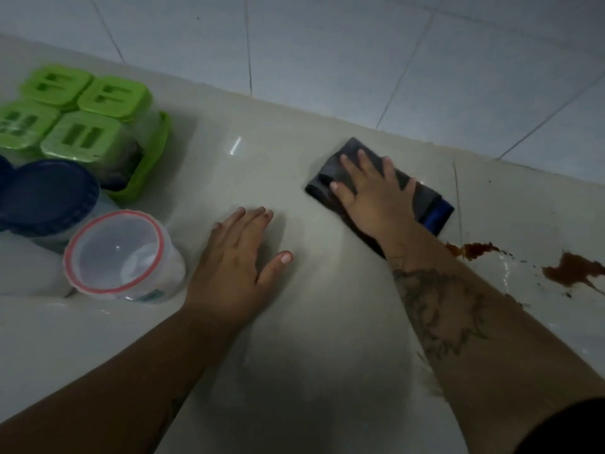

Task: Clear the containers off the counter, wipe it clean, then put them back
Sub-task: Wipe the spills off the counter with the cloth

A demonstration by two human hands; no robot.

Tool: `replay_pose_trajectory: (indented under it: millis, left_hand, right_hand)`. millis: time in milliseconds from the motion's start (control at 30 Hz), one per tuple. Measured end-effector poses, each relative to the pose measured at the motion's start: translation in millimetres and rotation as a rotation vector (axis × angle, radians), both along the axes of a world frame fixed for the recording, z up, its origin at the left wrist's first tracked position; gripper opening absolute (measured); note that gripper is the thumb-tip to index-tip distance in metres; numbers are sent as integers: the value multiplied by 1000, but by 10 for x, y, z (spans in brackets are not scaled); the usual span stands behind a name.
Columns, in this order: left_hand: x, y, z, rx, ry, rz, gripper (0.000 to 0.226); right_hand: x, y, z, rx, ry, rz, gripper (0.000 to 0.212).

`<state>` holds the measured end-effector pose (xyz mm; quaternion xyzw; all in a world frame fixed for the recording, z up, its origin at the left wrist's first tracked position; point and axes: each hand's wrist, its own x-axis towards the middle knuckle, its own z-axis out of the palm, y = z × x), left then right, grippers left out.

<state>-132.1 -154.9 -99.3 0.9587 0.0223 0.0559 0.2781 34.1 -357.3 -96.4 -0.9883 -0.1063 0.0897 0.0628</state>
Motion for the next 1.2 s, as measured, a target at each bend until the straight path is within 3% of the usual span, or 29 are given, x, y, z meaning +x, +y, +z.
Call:
replay_pose_trajectory:
  millis: [100,200,333,500,633,767,900,1033,1100,1200]
  left_hand:
    - [16,-15,-23,57,28,18,73]
    - [18,-27,-33,104,62,11,75]
    - [45,-59,-54,240,100,0,74]
    - [50,-62,-50,252,129,3,65]
    - [57,-58,-57,296,149,-11,62]
    - [69,-42,-69,333,162,-24,59]
    - [89,-49,-73,344,166,-15,60]
    - [90,-57,-77,344,167,-4,62]
    - [92,-54,-69,338,160,-7,62]
    - [85,-57,-54,346,167,-17,62]
  right_hand:
    - [-11,-467,14,-40,-2,-84,74]
    - [-563,-531,64,-66,38,-29,91]
    - [-1092,-68,58,-66,21,155,84]
    - [-209,210,-4,7,9,185,69]
    - [538,-381,-23,39,-2,-56,63]
    - [116,-849,41,33,-6,-230,62]
    - [-501,-138,33,-12,-10,-9,72]
    - [-175,671,26,47,-4,224,67]
    - [178,774,-13,67,10,231,63]
    - [531,347,-44,83,3,62,61]
